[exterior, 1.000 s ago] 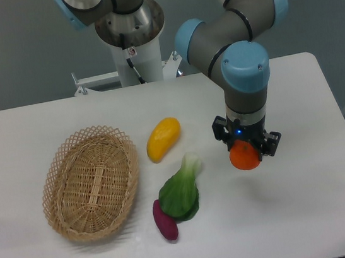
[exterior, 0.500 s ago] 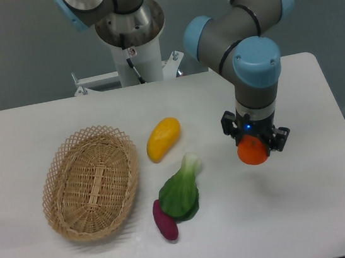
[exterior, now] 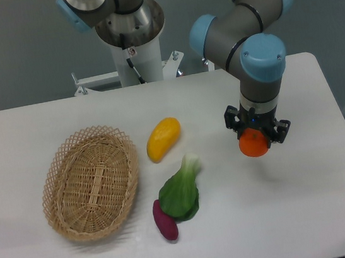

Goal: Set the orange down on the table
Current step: 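Carry the held orange and lower it toward the table surface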

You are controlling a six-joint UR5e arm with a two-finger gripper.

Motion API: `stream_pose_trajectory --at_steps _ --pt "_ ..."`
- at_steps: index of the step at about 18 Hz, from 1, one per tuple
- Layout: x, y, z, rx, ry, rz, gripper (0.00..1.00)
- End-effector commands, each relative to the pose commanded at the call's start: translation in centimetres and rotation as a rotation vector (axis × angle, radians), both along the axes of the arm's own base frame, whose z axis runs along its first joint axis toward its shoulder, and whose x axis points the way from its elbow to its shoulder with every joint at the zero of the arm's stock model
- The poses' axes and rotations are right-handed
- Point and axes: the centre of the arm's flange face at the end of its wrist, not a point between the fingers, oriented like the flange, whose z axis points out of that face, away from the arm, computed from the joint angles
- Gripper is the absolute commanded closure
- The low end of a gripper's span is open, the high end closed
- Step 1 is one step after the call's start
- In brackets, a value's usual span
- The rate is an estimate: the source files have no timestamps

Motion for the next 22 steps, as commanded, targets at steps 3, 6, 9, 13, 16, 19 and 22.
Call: stream_pose_trajectory --at_steps 3,6,9,13,16,19,22 --pt "1.4 -1.8 -1.3 -0.024 -0.031 -0.063 0.40" --pt "3.7 -2.4 -2.2 -0.047 -0.053 -0.119 0.40" --pt "5.2 -2.7 -2.9 -0.058 -0.071 -0.130 0.40" --pt "6.6 -3.5 -3.8 -0.071 -0.094 -0.133 0.40" --pt "7.2 -3.1 -4.2 -0.077 -0.100 -0.146 0.34" --pt "7.7 -2.7 -4.3 -0.077 -0.103 -0.155 0.04" --pt "8.0 -2.2 -4.2 -0.074 -0.099 -0.161 0.00"
